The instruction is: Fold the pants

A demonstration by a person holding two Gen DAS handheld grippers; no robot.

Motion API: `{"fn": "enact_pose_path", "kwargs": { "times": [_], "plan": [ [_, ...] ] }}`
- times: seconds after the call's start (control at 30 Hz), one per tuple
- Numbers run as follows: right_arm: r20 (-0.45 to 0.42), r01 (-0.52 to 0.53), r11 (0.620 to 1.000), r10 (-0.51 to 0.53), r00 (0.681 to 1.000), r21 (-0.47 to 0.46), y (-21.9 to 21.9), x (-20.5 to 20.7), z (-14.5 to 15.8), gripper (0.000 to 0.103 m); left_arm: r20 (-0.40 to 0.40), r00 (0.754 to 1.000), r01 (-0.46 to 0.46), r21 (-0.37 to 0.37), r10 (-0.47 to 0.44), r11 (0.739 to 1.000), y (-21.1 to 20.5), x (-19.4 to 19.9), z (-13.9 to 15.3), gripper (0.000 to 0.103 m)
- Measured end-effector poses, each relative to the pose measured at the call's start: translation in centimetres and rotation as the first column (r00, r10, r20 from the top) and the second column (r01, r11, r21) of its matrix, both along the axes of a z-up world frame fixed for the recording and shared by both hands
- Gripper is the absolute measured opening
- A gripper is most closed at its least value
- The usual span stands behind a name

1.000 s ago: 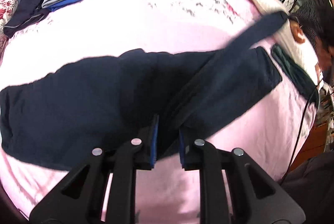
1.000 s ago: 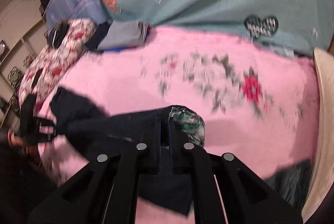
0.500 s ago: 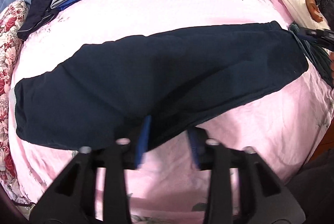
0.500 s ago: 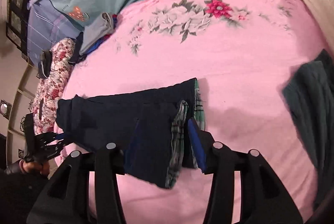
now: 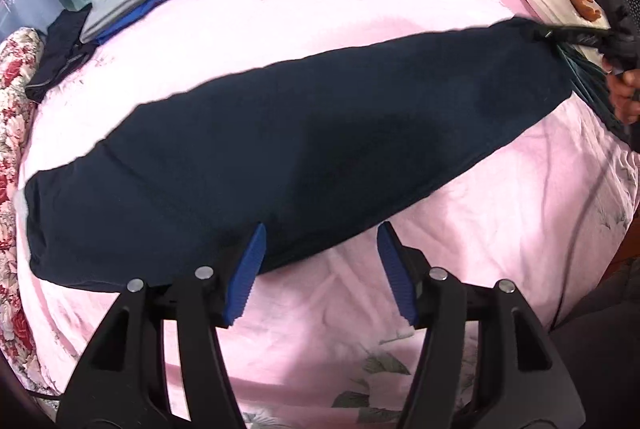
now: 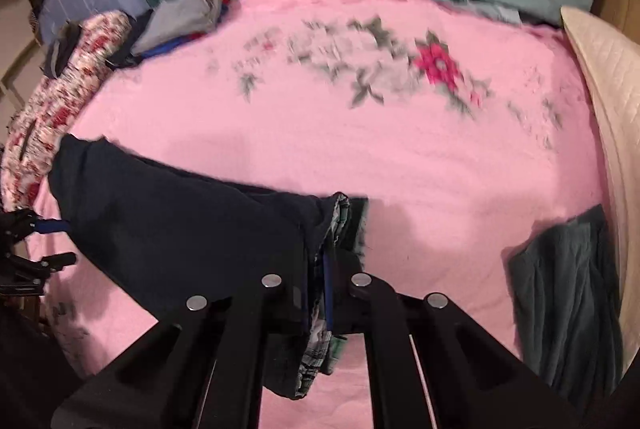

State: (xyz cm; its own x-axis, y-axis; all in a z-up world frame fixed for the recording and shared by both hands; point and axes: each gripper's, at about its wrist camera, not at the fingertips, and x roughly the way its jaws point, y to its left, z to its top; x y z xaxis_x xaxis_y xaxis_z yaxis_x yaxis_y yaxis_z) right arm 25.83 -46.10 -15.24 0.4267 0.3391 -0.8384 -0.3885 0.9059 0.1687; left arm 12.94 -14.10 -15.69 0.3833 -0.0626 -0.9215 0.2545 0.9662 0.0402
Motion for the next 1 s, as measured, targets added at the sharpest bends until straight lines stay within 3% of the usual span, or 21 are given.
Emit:
{"fn": "enact_pose_path", "kwargs": {
  "times": [0.07,0.1,0.17,0.2,0.33,0.5,0.63,0.8,1.0],
  "plan": [
    [-0.074,0.024,0.996,-0.030,0.997,-0.082,0.2,0.4,-3.4,0.011,-0.005,1.000,0.005,0.009,-0.005,1.000,0.2,-0.2,-0.1,0.060],
    [-0.063,0.040,0.997,-0.044,0.997,-0.070,0.2,0.3,-3.5,0.020,0.005,1.000,0.005,0.010,-0.005,1.000,0.5,-0.4,0.2,0.064],
    [-0.074,0.113,0.991,-0.118,0.990,-0.071,-0.2,0.2,-2.4,0.040,0.038,0.999,-0.023,0.012,0.022,1.000,2.1,-0.8,1.3,0.076],
    [-0.059,0.145,0.988,-0.148,0.987,-0.059,-0.6,0.0,-1.6,0.040,0.051,0.998,-0.046,0.013,0.045,0.999,3.0,-0.9,1.8,0.083],
    [0.034,0.173,0.985,-0.174,0.984,0.014,-0.4,-1.3,2.9,0.044,0.083,0.979,-0.187,-0.019,0.188,0.982,9.3,-0.3,3.6,0.087],
    [0.047,-0.027,0.992,0.021,0.999,0.121,8.1,-1.5,6.4,0.045,0.080,0.935,-0.339,-0.072,0.344,0.938,17.3,2.6,3.1,0.088],
    [-0.011,-0.191,0.954,0.199,0.980,0.230,18.7,-0.1,6.0,0.045,0.049,0.935,-0.347,-0.066,0.350,0.936,20.3,5.0,0.5,0.088],
    [-0.124,-0.348,0.893,0.394,0.911,0.284,30.6,4.4,2.6,0.045,0.002,0.955,-0.296,-0.098,0.297,0.950,21.6,5.0,-2.6,0.088],
    [-0.311,-0.402,0.877,0.472,0.825,0.264,37.7,9.1,-2.4,0.045,0.048,0.979,-0.192,-0.100,0.197,0.976,21.7,4.0,-3.3,0.093]
  ]
}}
